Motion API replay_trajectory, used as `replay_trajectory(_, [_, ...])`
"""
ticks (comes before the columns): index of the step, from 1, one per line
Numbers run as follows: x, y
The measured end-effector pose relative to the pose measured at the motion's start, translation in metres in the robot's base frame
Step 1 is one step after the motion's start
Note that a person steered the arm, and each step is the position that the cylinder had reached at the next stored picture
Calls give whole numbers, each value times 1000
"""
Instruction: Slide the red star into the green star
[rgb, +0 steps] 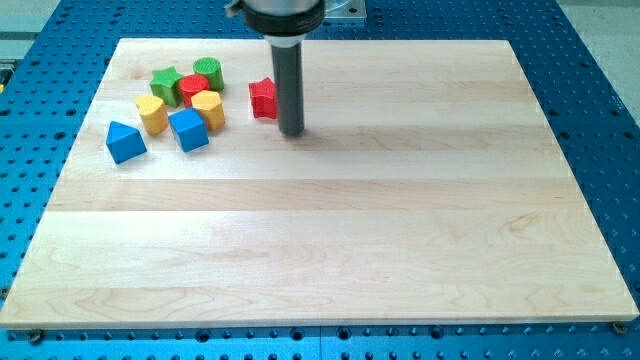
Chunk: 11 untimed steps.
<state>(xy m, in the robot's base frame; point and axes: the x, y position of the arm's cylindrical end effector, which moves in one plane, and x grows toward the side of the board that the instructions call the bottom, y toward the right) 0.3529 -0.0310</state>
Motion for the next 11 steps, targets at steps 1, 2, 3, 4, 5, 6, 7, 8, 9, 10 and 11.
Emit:
replay_trajectory(1, [-51,-61])
replay_trajectory(2, [-26,-55])
replay_trajectory(3, [-12,-82])
replay_trajectory(4, [-64,-96])
replay_trajectory(5, [-88,-86])
replay_trajectory(6, [-104,-81])
replay_trajectory(7, [-141,-61])
replay_trajectory(8, [-145,-145])
replay_trajectory(9, [-131,-155])
replay_trajectory(10, [-127,-167])
replay_trajectory(11, [-128,-196])
